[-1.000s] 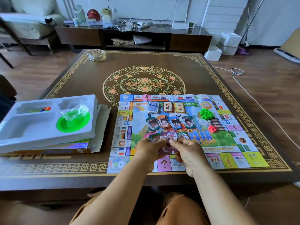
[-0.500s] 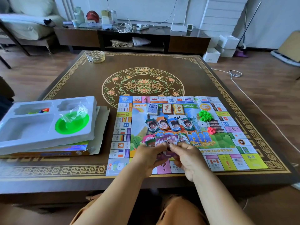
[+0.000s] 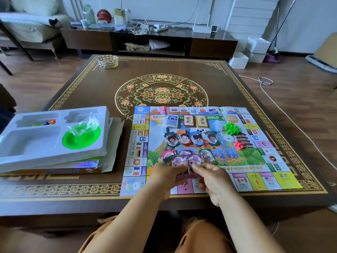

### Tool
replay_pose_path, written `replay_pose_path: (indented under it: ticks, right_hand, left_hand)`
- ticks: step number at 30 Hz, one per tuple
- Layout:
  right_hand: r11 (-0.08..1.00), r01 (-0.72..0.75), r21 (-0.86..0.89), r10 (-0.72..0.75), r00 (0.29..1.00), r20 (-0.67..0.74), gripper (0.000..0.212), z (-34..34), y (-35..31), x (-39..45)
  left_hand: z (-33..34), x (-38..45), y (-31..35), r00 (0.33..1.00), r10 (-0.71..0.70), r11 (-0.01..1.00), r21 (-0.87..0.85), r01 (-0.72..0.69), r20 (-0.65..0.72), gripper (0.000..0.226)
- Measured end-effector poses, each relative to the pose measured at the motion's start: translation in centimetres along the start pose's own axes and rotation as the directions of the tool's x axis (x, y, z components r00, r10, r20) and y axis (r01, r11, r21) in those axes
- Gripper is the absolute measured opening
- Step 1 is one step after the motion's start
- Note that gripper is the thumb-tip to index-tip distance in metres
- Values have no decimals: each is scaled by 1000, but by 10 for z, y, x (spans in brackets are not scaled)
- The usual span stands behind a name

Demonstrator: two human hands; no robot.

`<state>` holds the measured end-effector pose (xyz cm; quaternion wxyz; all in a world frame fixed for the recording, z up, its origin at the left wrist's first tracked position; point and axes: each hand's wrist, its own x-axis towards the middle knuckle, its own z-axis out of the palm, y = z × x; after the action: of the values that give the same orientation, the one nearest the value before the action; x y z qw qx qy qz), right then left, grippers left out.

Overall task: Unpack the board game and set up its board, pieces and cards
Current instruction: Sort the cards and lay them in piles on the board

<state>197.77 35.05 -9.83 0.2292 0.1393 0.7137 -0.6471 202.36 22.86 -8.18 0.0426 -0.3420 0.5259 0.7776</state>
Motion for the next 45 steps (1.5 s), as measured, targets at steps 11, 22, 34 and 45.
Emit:
replay_pose_path:
  ticks: [11,22,34,45]
  right_hand:
    - [999,31,-24,-31,999,22,5,5,-5,-5]
    - [995,77,-56,-78,997,-16,12,5,-14,-7]
    - [996,61,-62,-54,992,115,7,7,-19,-11]
    - [937,199,-287,-226,972,-62,18,7,-25,7]
  left_hand:
    - [-1,2,4,1000,-31,998,-49,31,-4,7]
    - [-8,0,10,992,-68,987,-140,83,107,15]
    - [-8,3,10,993,-64,994,-78,72,97,14]
    - [-7,9,7,999,-35,997,-73,33,-25,16]
